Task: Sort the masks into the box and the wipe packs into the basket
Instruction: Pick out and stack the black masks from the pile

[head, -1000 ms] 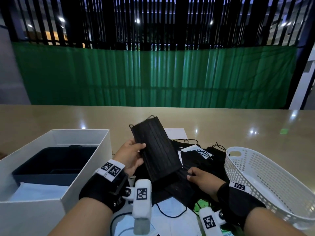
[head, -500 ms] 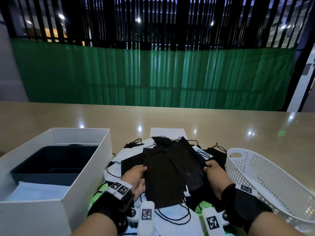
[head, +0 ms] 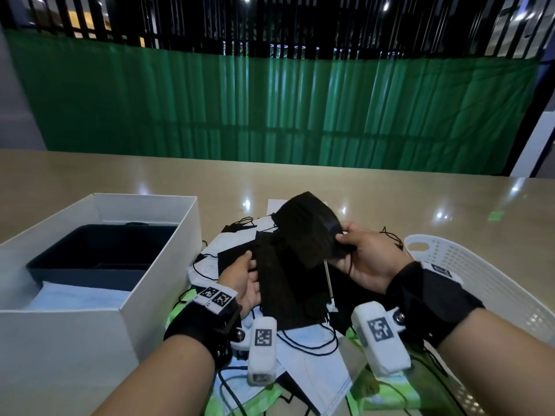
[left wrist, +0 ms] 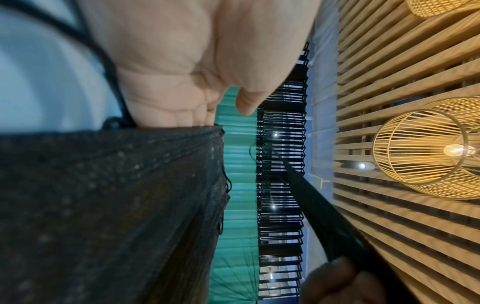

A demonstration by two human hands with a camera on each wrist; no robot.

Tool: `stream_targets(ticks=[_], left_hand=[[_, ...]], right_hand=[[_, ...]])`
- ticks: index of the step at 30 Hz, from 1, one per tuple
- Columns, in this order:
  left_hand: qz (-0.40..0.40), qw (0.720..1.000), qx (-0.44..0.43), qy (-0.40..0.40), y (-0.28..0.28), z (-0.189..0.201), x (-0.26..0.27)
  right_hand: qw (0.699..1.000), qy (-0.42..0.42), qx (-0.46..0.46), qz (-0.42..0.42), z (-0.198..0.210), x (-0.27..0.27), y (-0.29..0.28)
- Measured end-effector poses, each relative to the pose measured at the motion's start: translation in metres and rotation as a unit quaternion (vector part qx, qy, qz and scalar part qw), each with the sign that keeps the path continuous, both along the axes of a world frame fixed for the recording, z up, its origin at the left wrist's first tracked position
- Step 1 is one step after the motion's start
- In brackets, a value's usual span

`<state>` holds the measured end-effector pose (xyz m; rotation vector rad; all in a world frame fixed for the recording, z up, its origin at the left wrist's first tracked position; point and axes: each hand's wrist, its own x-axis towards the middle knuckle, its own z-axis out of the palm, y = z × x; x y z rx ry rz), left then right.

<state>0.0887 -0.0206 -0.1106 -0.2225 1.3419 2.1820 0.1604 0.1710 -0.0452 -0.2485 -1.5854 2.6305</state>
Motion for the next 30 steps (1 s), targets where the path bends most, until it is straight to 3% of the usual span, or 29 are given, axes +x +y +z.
stream_targets(ticks=[3,7,10,15,17,21,27,30], left_hand=[[0.000,1.000,0.008,0.002,0.000,0.000,0.000],[0.003,0.999,0.036,-0.011,0.002,0.000,0.000],[-0.002,0.999,0.036,-0.012,0.001,-0.001,-0.002],[0.011,0.998,0.057,-0.024,0.000,-0.007,-0.006],[0.001,0.999,0.042,-0.016,0.001,-0.008,-0.008],[-0.010,1.000,-0.004,0.005,0.001,-0.007,-0.006],[-0.027,0.999,-0.021,0.025,0.002,-0.004,0.000],[-0.045,0.998,-0.022,0.049,0.002,-0.004,0.003]], right_hand=[[0.994,-0.082,0.061,0.041,-0.023,0.004,-0.011],[0.955,-0.179,0.230,0.060,-0.042,0.011,-0.018],[0.932,-0.163,0.316,0.073,-0.036,0.012,-0.018],[0.845,-0.122,0.515,0.071,-0.034,0.002,-0.014],[0.853,-0.123,0.505,0.051,-0.035,-0.002,-0.010],[0.919,-0.167,0.358,0.018,-0.034,0.000,-0.002],[0.908,-0.181,0.334,0.180,-0.038,0.010,-0.017],[0.900,-0.178,0.338,0.210,-0.035,0.008,-0.025]])
